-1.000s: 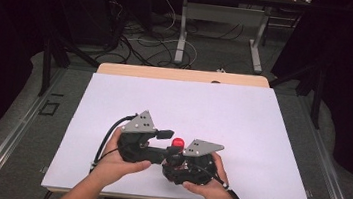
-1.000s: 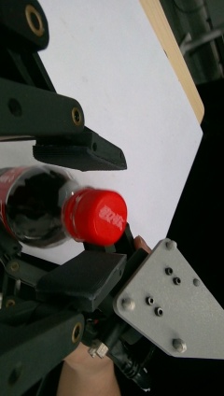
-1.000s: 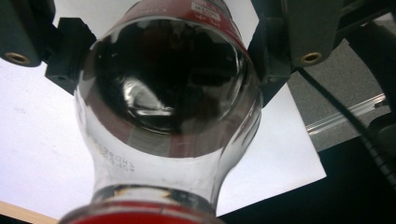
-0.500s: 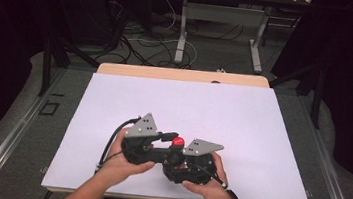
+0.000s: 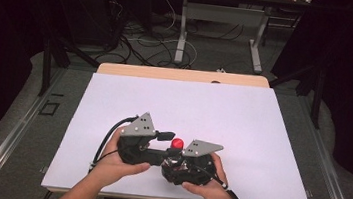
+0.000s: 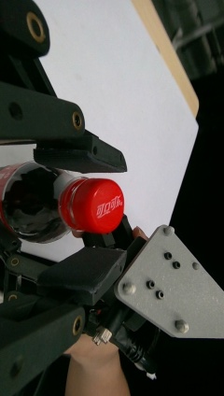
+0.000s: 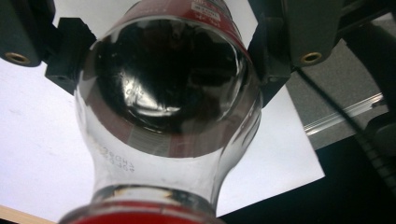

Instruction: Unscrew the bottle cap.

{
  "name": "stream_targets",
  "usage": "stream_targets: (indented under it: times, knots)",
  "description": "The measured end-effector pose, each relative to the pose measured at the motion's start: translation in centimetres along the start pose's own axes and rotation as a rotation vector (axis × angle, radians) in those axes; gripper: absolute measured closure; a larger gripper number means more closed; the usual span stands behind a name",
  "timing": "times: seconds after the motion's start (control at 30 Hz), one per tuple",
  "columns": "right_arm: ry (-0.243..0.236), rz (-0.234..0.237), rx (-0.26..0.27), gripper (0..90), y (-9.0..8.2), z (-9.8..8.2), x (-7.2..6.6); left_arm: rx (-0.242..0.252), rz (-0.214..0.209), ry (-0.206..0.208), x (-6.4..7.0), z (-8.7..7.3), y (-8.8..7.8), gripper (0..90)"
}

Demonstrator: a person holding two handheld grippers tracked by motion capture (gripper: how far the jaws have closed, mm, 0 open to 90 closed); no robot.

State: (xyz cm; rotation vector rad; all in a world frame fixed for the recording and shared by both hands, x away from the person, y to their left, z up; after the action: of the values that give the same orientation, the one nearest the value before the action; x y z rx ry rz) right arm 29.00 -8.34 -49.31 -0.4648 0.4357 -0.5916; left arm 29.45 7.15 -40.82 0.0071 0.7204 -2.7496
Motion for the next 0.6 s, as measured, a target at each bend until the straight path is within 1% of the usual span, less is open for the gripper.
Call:
stream_targets:
  times: [0.03, 0.07, 0.1, 0.13, 0.17, 0.2, 0.23, 0.27, 0.3, 0.37, 0.43, 0.47, 0.53, 0.57, 0.6]
  knots:
    - [-0.002, 0.009, -0.012, 29.7, -0.1, 0.0, -0.1, -0.003, -0.003, 0.001, -0.1, -0.1, 0.2, 54.5]
    - [-0.007, 0.005, 0.003, 29.7, 0.0, 0.1, -0.2, -0.007, -0.009, -0.008, -0.3, -0.2, 0.3, 55.0]
    - [-0.007, 0.005, 0.003, 29.7, 0.0, 0.1, -0.2, 0.001, -0.028, -0.016, -0.4, -0.2, 0.4, 56.5]
    - [-0.005, 0.003, 0.002, 29.7, 0.0, 0.1, -0.3, 0.008, -0.023, -0.018, -0.3, -0.3, 0.5, 60.8]
    - [-0.008, -0.002, 0.005, 29.7, 0.0, 0.1, -0.2, 0.016, -0.002, -0.017, -0.1, -0.3, 0.6, 60.9]
    - [-0.004, -0.003, 0.005, 29.8, 0.1, 0.1, -0.2, 0.012, 0.03, -0.003, 0.0, -0.3, 0.6, 61.2]
    - [-0.003, -0.011, 0.006, 29.8, 0.0, 0.1, -0.1, 0.019, 0.061, -0.007, 0.3, -0.3, 0.8, 61.3]
    - [-0.002, -0.02, 0.008, 29.8, 0.0, 0.1, -0.1, 0.021, 0.093, -0.014, 0.7, -0.3, 0.9, 61.4]
    - [-0.008, -0.036, 0.009, 29.8, 0.0, 0.1, 0.0, 0.016, 0.137, -0.024, 1.1, -0.2, 1.0, 61.5]
    - [-0.009, -0.058, 0.01, 29.8, 0.0, 0.0, 0.1, 0.017, 0.198, -0.044, 1.7, -0.2, 1.3, 61.5]
    - [-0.022, -0.074, 0.003, 29.8, 0.1, 0.0, 0.1, 0.009, 0.251, -0.063, 2.3, -0.2, 1.5, 61.5]
    - [-0.02, -0.091, 0.008, 29.7, 0.1, 0.0, 0.1, 0.01, 0.268, -0.072, 2.4, -0.2, 1.6, 61.4]
    - [-0.028, -0.099, 0.006, 29.7, 0.1, -0.1, 0.2, 0.002, 0.273, -0.073, 2.6, -0.2, 1.6, 60.8]
    - [-0.029, -0.096, 0.005, 29.7, 0.1, -0.1, 0.2, 0.001, 0.254, -0.066, 2.5, -0.1, 1.5, 58.2]
    - [-0.021, -0.084, -0.01, 29.7, 0.0, -0.1, 0.2, 0.007, 0.222, -0.06, 2.3, -0.1, 1.3, 53.5]
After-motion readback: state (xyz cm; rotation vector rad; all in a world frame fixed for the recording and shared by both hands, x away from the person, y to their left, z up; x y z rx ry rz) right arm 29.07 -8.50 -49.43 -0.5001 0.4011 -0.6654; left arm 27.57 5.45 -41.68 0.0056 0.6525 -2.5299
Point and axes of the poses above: each handheld gripper's, and its own axes: y roughly forward along the jaws, z roughly out of its top, x roughly to its right, the point moved 3 cm from there along y, roughly forward along the jaws, and after that the axes turned 11 degrees about y, right-handed, at the moved point
